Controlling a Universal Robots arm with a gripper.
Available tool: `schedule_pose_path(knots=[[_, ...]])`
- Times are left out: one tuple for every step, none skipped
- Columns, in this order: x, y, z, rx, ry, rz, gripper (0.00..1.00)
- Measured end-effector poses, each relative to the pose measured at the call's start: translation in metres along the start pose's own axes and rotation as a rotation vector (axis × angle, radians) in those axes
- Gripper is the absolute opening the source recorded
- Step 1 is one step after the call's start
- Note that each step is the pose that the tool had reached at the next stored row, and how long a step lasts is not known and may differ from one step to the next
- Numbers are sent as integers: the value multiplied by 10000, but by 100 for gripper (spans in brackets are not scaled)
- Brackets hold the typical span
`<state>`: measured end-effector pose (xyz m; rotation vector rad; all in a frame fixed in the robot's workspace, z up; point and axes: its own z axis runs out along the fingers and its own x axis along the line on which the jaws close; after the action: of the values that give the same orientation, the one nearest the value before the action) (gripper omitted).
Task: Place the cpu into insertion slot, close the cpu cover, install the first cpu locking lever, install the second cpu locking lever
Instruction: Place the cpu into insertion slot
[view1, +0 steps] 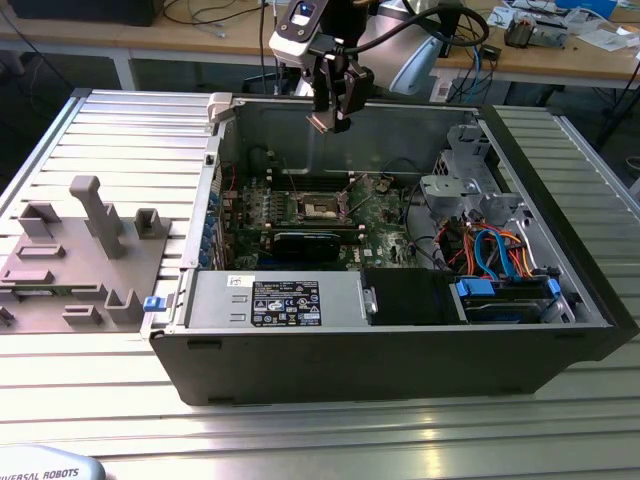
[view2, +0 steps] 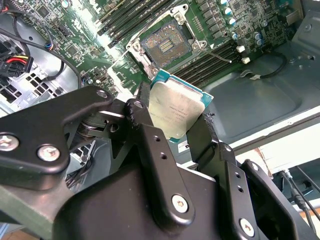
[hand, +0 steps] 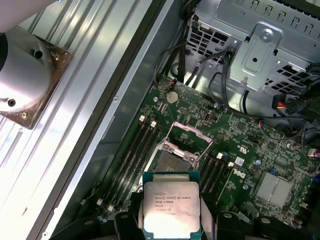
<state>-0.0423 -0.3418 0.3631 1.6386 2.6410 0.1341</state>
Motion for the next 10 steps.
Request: schedule_pose_path(knots=[[0, 0, 0, 0, -1, 5, 54], [0, 0, 0, 1, -1, 11, 54], [0, 0, 0, 0, -2, 16, 54], [0, 0, 0, 0, -2, 22, 54], [0, 0, 0, 0, -3, 29, 54], [0, 0, 0, -1, -3, 34, 54], [0, 0, 0, 0, -4, 42, 54], [0, 0, 0, -1, -4, 48, 54], [0, 0, 0, -1, -5, 53, 54], [0, 0, 0, -1, -5, 59, 54]])
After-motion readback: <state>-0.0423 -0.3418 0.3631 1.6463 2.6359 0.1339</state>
